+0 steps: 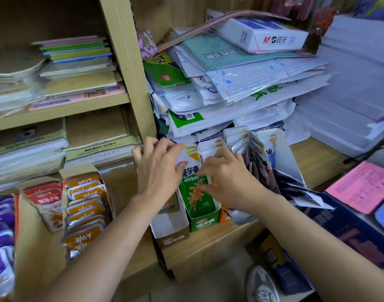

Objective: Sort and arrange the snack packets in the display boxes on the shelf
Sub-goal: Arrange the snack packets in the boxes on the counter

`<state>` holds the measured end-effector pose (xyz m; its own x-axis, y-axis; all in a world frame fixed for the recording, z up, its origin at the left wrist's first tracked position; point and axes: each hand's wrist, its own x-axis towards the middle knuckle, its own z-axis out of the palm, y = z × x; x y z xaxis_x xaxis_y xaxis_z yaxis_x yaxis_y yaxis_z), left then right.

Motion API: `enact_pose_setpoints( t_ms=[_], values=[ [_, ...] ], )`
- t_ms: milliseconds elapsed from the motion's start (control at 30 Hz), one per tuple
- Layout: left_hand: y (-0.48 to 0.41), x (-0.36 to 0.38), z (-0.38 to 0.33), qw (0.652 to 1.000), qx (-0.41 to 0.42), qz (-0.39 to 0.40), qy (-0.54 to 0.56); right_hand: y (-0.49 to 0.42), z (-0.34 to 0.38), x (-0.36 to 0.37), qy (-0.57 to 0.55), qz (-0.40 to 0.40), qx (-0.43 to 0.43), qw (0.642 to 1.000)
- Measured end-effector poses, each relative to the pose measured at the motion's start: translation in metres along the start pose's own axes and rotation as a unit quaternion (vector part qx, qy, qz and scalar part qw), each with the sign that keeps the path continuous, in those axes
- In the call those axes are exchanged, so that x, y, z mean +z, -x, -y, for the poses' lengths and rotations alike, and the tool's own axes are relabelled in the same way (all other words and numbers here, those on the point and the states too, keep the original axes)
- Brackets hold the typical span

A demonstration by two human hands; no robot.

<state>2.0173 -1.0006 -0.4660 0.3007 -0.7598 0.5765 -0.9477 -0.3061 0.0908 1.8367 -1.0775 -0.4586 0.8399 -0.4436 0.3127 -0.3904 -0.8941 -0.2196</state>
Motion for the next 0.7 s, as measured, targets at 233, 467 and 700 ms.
enact_pose_setpoints(
  t_ms=[233, 467, 700],
  values=[
    [0.001, -0.001, 0.005, 0.998, 0.011, 0.059, -0.011, 0.022, 0.009, -0.006, 0.09, 0.232, 0.021, 0.968],
    [0.002, -0.004, 0.006, 0.997, 0.013, 0.071, 0.004, 0.019, 0.009, -0.007, 0.078, 0.254, 0.025, 0.964],
    [-0.001, -0.013, 0.013, 0.997, 0.041, -0.001, 0.067, 0.009, -0.002, -0.013, -0.029, 0.006, -0.01, 0.999]
  ],
)
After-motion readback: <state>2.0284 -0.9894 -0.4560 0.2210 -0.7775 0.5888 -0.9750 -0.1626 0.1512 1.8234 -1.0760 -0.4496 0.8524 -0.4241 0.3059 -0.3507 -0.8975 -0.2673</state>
